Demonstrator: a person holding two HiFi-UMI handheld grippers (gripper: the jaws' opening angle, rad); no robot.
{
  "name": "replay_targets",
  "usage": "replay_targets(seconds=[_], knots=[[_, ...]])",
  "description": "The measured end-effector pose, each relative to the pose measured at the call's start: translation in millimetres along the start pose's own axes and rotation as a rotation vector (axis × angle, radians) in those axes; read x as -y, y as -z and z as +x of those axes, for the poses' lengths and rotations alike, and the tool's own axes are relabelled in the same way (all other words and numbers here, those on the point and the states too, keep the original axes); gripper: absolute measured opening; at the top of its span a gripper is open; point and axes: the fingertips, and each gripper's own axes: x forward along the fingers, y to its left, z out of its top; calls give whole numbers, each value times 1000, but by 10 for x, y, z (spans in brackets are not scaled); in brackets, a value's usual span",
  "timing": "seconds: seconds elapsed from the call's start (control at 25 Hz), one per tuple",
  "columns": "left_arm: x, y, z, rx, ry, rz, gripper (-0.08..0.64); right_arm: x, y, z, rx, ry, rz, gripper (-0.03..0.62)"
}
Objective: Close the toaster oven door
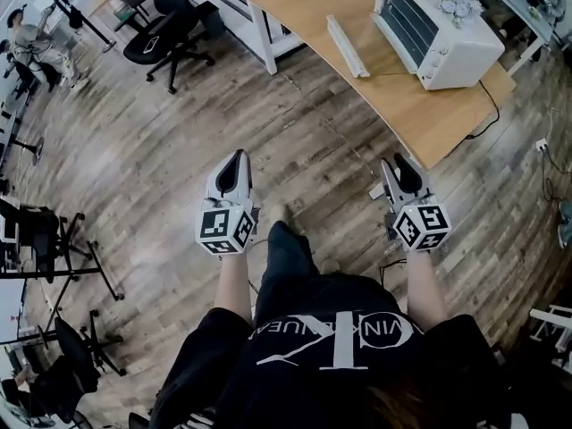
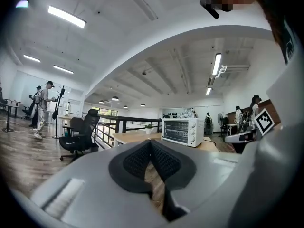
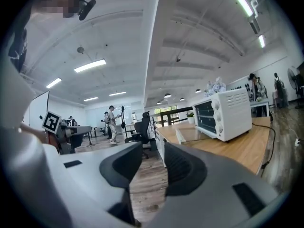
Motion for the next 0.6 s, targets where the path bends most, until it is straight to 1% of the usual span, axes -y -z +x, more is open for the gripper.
replay_targets(seconds=[0.12, 0.24, 0.4, 0.6], knots=[[-115, -97, 326, 15, 55, 10, 10, 60, -70, 246, 8, 33, 8, 108], [-307, -172, 624, 19, 108, 31, 11, 25, -145, 534, 8, 48, -3, 108], [-647, -253, 988, 16, 138, 24, 11, -26, -221, 924, 0, 76, -8, 109], [-997, -222, 1380, -7, 175, 26, 11, -28, -217, 1357, -6, 120, 19, 109]])
